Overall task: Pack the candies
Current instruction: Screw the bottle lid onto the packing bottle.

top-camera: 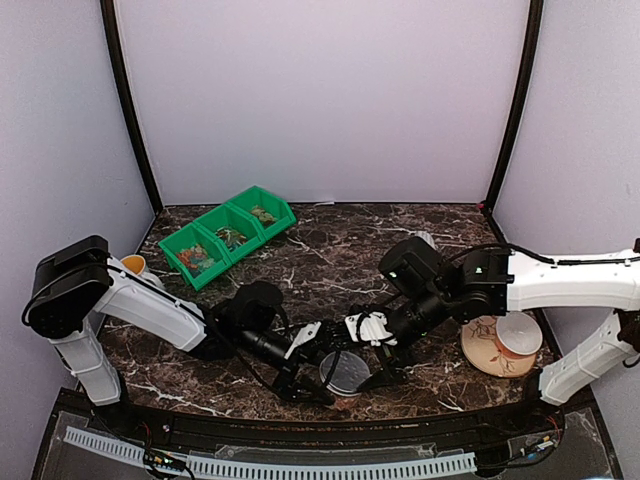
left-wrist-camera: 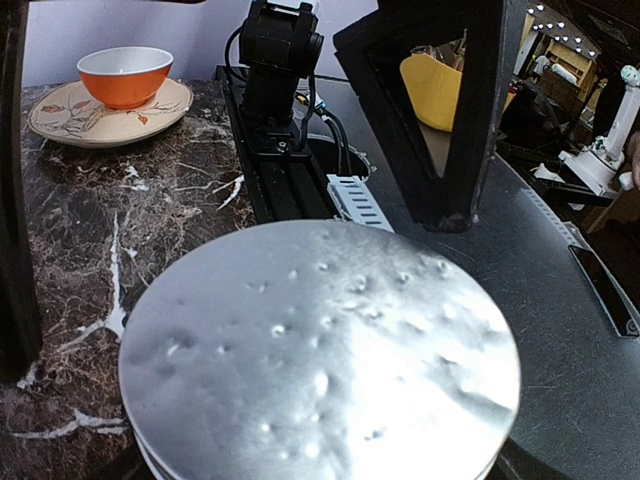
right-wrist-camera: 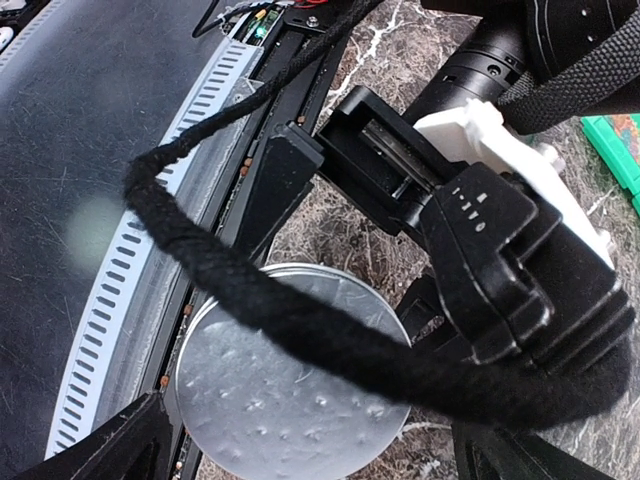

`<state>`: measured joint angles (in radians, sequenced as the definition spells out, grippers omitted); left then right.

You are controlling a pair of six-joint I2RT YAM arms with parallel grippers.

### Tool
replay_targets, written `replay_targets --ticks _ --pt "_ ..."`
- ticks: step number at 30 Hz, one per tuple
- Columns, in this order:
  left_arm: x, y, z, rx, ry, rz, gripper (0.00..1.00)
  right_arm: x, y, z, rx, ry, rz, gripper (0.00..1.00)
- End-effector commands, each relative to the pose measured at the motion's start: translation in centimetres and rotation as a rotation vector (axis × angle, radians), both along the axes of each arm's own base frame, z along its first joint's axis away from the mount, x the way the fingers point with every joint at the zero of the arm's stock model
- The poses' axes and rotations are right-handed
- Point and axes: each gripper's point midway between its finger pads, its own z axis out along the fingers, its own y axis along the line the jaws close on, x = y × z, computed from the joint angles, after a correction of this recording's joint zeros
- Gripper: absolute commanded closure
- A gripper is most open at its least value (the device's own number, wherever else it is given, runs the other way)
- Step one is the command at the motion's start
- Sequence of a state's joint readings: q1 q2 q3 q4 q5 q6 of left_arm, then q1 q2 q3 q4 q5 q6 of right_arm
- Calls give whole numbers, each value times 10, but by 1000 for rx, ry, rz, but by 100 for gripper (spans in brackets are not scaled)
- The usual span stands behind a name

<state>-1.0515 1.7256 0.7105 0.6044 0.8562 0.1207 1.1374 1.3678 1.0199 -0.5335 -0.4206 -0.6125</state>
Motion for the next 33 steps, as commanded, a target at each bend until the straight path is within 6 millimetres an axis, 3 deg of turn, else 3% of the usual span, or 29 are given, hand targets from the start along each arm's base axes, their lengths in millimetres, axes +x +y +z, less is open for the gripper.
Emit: replay_targets --ticks 1,20,30,33 --pt "-7 1 25 -87 -32 -46 31 -8 6 -3 28 35 28 2" --pt "-11 1 26 -88 -32 -64 31 -8 16 -14 38 80 12 3" --pt "-7 -2 21 -71 -38 -42 31 -9 18 -14 49 106 3 14" --pt "1 -5 18 -57 -58 5 31 -9 19 -17 39 119 -13 23"
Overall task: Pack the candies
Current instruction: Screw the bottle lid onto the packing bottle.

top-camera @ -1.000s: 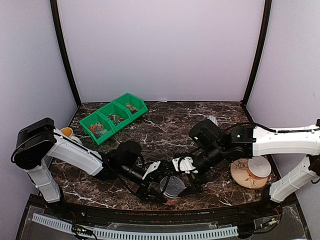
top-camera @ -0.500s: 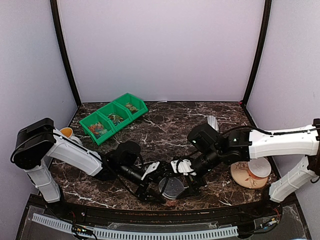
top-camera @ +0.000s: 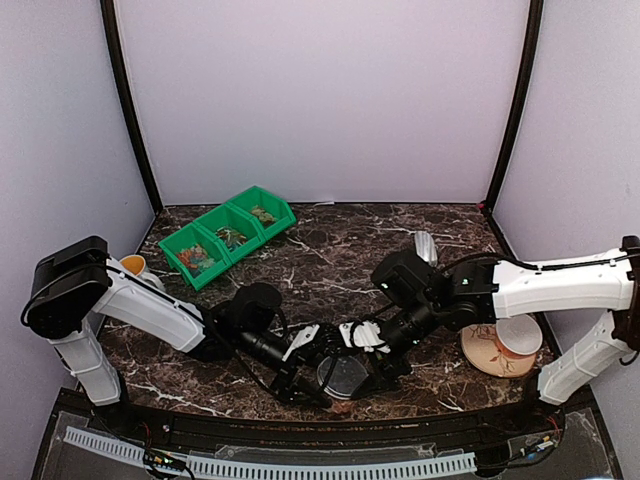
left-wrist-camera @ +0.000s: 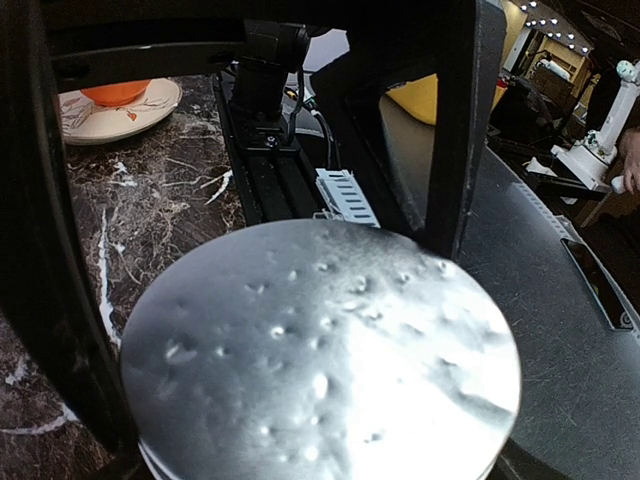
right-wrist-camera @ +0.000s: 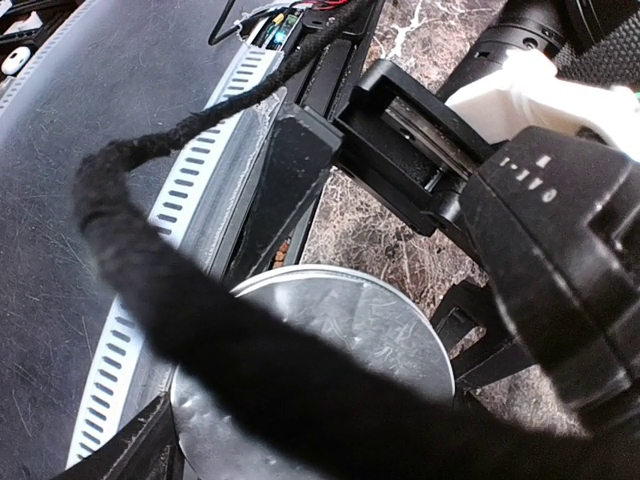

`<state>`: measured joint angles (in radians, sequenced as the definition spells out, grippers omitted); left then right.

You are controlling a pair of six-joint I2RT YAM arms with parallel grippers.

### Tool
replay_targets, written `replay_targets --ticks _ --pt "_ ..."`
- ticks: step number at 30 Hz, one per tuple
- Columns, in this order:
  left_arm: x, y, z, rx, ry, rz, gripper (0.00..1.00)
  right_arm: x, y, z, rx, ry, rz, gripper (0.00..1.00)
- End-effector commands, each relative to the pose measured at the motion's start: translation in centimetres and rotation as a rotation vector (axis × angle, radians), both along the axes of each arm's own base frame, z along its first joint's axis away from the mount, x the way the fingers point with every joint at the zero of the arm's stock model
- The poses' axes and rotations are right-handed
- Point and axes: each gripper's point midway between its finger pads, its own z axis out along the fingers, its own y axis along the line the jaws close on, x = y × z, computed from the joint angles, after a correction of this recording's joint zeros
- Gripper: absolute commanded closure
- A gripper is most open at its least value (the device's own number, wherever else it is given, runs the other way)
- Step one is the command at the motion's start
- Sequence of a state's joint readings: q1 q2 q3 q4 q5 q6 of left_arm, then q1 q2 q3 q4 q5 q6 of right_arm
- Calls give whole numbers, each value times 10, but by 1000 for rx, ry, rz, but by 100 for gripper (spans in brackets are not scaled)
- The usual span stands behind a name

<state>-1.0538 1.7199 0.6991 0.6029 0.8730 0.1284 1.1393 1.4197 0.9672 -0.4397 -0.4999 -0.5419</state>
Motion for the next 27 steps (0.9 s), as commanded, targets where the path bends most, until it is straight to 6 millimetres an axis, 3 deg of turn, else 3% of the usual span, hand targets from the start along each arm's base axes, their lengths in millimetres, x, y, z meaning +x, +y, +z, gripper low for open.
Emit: replay_targets --ticks 1,5,16,27 --pt "9 -9 18 -51 -67 39 31 2 11 1 31 15 -21 24" --pt "19 -11 17 -39 -91 100 31 9 13 -4 26 16 -77 26" --pt "76 -10 4 66 -204 413 33 44 18 -18 -50 40 -367 27" --pt "104 2 11 68 -277 586 34 58 14 -13 -4 89 -540 30"
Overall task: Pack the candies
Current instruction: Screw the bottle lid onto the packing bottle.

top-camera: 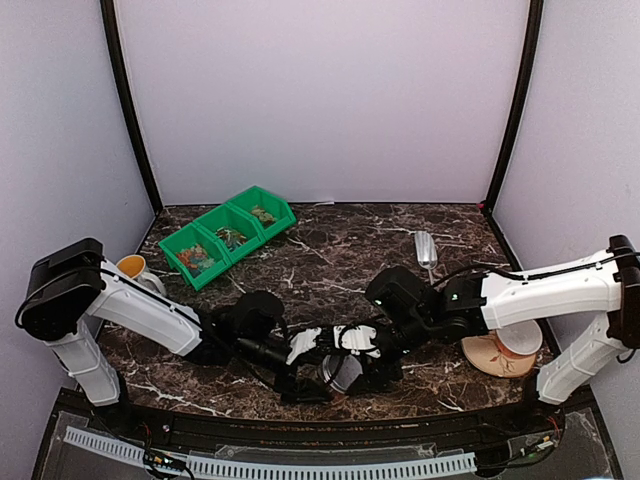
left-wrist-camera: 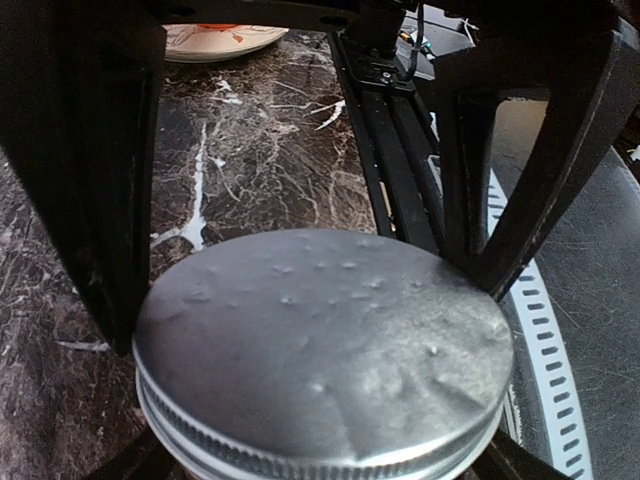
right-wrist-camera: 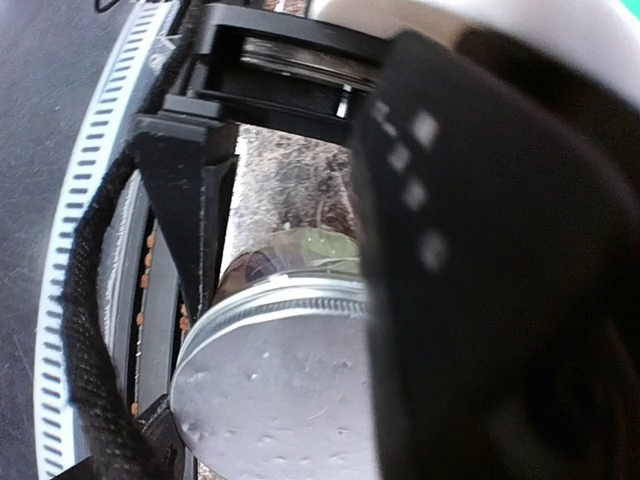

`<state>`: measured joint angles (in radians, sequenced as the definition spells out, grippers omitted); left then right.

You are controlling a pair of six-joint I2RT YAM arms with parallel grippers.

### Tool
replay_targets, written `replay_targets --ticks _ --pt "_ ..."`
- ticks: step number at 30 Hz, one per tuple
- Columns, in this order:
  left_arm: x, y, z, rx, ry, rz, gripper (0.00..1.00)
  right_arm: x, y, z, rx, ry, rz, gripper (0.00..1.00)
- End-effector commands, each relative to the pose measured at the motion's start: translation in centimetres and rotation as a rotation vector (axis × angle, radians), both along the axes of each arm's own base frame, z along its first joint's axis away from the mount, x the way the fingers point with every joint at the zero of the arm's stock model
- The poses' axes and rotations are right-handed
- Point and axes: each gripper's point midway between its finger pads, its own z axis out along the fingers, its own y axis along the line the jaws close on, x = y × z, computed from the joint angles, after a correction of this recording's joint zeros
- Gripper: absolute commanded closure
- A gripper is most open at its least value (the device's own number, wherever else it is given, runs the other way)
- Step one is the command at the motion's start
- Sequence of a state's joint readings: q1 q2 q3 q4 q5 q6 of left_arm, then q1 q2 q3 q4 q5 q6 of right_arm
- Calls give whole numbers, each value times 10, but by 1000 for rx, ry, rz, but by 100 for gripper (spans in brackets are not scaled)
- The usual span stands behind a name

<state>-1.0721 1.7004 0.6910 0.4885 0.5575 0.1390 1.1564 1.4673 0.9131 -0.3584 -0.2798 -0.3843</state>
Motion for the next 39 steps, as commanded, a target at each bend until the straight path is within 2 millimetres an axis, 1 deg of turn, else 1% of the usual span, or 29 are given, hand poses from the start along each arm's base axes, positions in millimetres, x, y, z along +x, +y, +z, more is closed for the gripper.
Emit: replay_targets --ticks 1,4,7,12,16,24,30,32,33,36,39 --pt "69 -2 45 -93 -216 331 34 28 18 27 137 112 -322 30" --pt "69 0 48 -103 -238 340 34 29 21 33 161 121 -340 30" --pt "66 -3 46 -98 -248 331 34 31 23 36 176 123 -344 30" --pt "62 -5 44 -93 -267 318 34 30 26 37 188 132 -340 31" --pt "63 -4 47 -100 -289 336 34 32 29 37 185 140 -348 35" --pt "67 2 57 -133 -340 394 34 45 29 43 198 145 -431 40" --pt "63 1 57 -140 -353 376 34 46 30 47 212 155 -425 43" --pt "55 -1 60 -161 -348 333 34 45 29 48 208 146 -406 41" --pt "51 -1 59 -167 -343 311 33 45 28 47 204 134 -400 38" --pt "31 -2 67 -222 -323 214 33 40 23 49 203 101 -344 27" --pt "10 -3 72 -268 -297 107 33 35 16 58 225 50 -281 15"
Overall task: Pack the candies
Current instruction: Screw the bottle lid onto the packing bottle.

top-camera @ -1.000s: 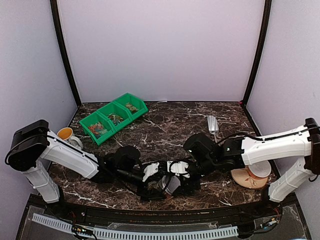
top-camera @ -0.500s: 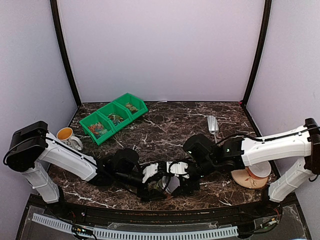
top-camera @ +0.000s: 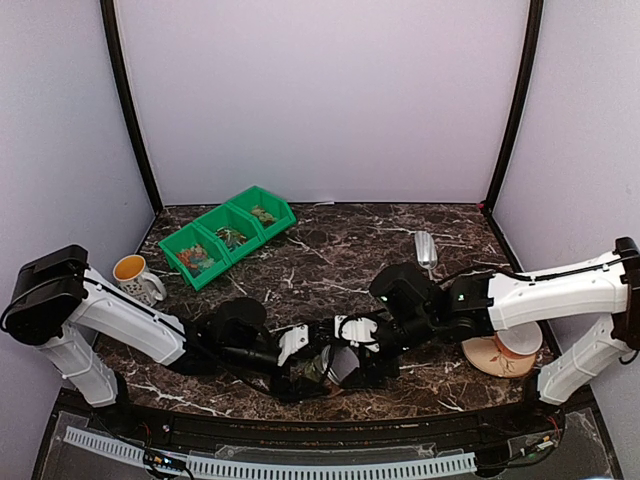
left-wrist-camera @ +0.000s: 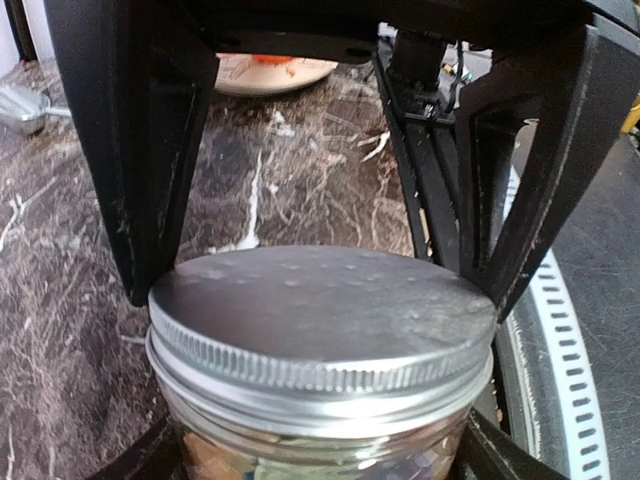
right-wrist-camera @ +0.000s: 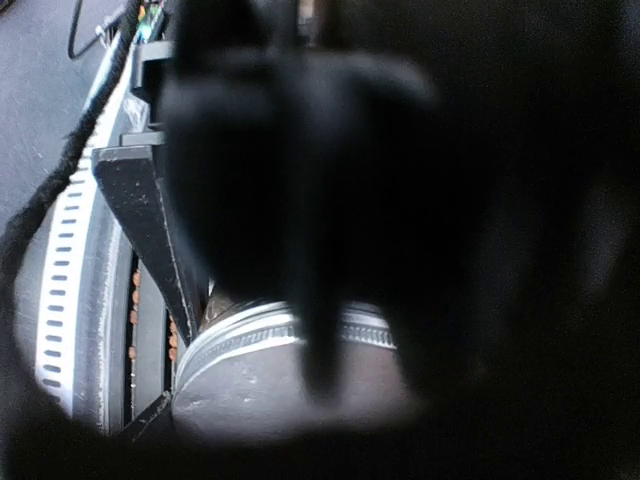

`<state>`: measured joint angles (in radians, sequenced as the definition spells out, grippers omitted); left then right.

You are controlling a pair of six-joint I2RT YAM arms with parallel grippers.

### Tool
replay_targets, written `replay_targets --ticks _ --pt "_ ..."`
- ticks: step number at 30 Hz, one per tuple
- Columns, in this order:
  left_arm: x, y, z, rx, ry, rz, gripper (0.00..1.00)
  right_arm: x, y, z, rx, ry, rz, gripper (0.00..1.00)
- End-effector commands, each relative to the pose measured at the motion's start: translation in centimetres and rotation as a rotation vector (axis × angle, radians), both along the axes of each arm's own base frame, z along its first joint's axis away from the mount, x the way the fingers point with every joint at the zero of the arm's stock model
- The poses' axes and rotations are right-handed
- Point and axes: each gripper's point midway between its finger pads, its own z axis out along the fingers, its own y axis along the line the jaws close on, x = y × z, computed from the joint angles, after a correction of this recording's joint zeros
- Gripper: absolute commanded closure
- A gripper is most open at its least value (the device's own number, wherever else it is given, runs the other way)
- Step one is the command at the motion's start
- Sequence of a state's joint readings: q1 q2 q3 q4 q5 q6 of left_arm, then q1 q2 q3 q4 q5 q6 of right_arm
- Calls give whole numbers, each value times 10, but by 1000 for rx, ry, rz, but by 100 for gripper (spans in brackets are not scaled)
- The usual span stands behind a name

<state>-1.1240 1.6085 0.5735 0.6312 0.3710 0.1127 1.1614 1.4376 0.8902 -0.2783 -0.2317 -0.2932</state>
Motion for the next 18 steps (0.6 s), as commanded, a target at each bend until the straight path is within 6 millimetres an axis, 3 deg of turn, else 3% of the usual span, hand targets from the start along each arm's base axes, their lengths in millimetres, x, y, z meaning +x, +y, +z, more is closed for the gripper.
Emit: replay_targets --ticks 1,4,5,10,18 --pt "2 -12 59 -200 -183 -44 33 23 7 48 167 42 -161 13" --pt "-4 -14 59 -203 -166 -82 33 13 2 56 169 -3 -71 8" --pt "-7 -14 58 -202 -158 -102 33 8 0 57 164 -14 -36 1" --pt "-26 -15 60 -218 -112 -213 33 -4 -11 56 146 -97 93 3" --pt "-34 -8 70 -267 -104 -248 33 -13 -18 51 123 -113 165 3"
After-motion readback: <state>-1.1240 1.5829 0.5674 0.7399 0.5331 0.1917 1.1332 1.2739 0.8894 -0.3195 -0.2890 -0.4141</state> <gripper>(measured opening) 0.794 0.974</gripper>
